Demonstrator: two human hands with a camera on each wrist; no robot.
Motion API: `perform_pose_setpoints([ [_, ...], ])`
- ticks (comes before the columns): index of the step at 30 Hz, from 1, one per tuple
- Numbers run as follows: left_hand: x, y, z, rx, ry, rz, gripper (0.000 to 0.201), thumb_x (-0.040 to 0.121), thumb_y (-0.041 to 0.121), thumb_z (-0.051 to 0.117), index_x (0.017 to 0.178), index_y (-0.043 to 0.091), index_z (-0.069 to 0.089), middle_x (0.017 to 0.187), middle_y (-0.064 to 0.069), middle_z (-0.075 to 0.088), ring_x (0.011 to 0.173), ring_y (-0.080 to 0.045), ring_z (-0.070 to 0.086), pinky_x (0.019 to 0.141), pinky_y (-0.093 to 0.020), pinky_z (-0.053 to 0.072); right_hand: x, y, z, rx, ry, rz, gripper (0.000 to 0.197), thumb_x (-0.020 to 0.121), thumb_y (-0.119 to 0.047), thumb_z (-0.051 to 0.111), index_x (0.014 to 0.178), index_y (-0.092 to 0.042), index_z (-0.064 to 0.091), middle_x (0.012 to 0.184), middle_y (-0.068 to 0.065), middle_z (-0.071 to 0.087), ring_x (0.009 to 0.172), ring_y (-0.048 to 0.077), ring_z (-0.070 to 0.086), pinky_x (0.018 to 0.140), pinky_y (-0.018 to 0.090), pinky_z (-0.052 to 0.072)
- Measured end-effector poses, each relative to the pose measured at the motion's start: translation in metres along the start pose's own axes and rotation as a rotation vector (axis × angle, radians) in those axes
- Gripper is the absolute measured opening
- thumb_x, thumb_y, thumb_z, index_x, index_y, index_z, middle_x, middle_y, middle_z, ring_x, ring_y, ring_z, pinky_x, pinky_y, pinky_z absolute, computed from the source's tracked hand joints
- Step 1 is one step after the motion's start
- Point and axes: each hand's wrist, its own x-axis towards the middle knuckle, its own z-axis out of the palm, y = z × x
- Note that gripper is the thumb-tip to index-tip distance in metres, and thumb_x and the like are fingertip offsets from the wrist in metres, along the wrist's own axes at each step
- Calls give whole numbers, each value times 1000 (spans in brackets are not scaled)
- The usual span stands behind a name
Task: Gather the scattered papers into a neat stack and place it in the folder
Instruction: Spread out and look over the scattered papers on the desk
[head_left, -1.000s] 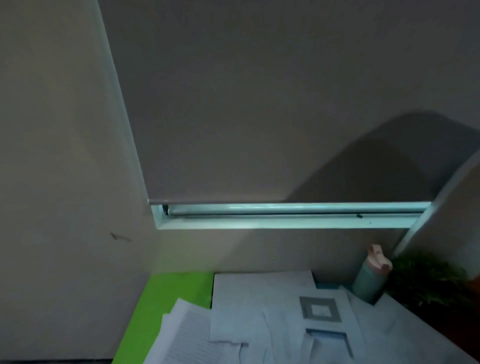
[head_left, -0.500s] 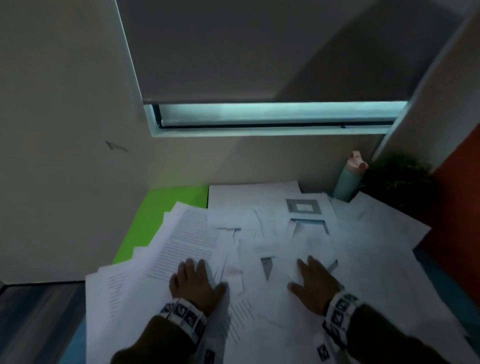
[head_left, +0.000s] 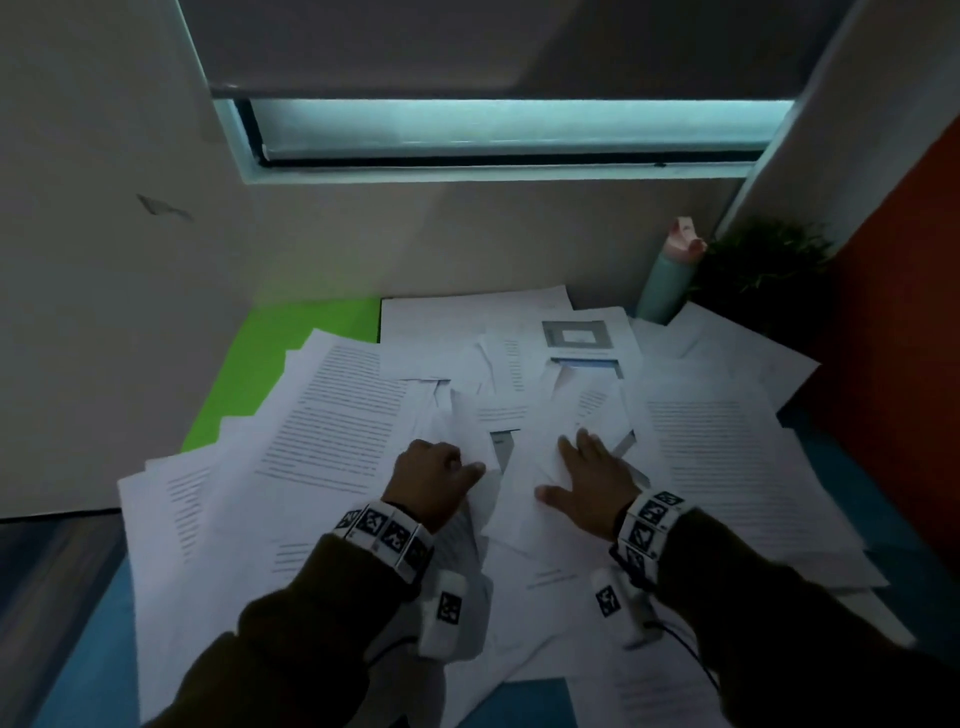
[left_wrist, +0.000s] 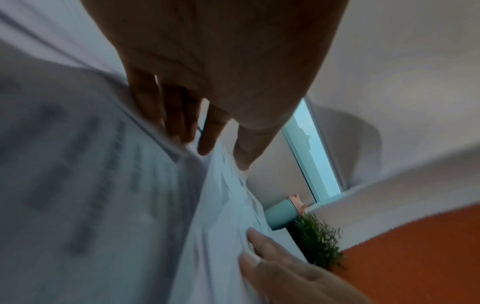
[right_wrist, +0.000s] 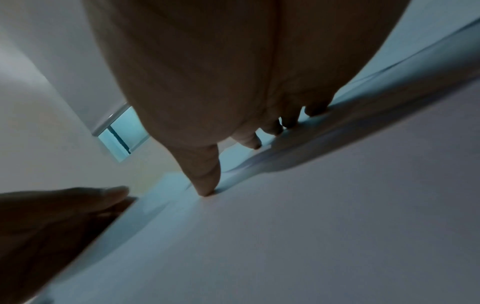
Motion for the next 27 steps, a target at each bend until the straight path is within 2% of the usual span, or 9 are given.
perform_pose_setpoints([
  [1,0,7,0,-124,-30,5,33,87,53,57,81,20,63,97,-10,65,103,-30,62,78,-31,45,0,-1,0,3,-4,-10,92,89,-66,39,154,-17,-4,161,10,-13,149,25,-9,121,45,4],
  [4,-3,17,2,-393,-95,-23,30,93,29,64,116,11,67,110,-7,69,95,-19,64,80,-27,48,-7,-9,0,34,-13,-89,93,88,-67,41,154,-18,-2,161,9,-11,149,23,-8,121,43,3],
  [8,-10,15,11,-508,-125,-81,14,89,20,67,102,17,71,98,-4,74,87,-21,70,78,-32,58,-26,-26,-1,105,-41,-221,87,90,-61,46,154,-19,5,162,5,-4,150,17,-3,122,36,3],
  [11,-14,9,14,-571,-117,-120,27,75,27,73,99,17,75,94,-11,77,86,-33,73,82,-53,60,-36,-30,-9,296,-53,-250,75,91,-55,50,152,-23,20,162,-2,9,148,12,10,120,29,7],
  [13,-12,9,14,-579,-88,-143,36,64,32,72,95,14,75,90,-12,77,84,-33,73,81,-52,60,-35,-16,-23,450,82,-226,64,90,-48,57,145,-20,38,156,0,27,143,16,27,117,27,19],
  [17,-8,10,18,-543,-37,-119,22,73,32,75,86,15,72,83,-9,73,74,-25,69,68,-31,56,-13,58,-57,636,358,51,63,83,-37,71,136,-11,47,144,12,39,131,28,44,110,37,36],
  [20,-2,8,23,-598,-66,-116,15,81,32,78,90,22,72,82,5,72,77,-15,68,62,-25,52,7,124,-76,462,332,392,87,75,-48,74,144,-10,35,146,17,34,130,35,42,107,43,40],
  [24,6,4,25,-636,-119,-171,32,61,29,90,87,17,77,84,-5,79,84,-27,74,81,-44,61,23,162,-72,242,135,536,109,64,-65,73,145,-10,25,142,18,38,126,35,44,101,44,44],
  [27,5,4,26,-641,-123,-189,37,54,27,89,87,13,78,83,-7,79,83,-30,75,84,-49,60,27,158,-68,204,181,558,108,61,-62,77,142,-11,27,138,17,35,125,35,41,96,41,44],
])
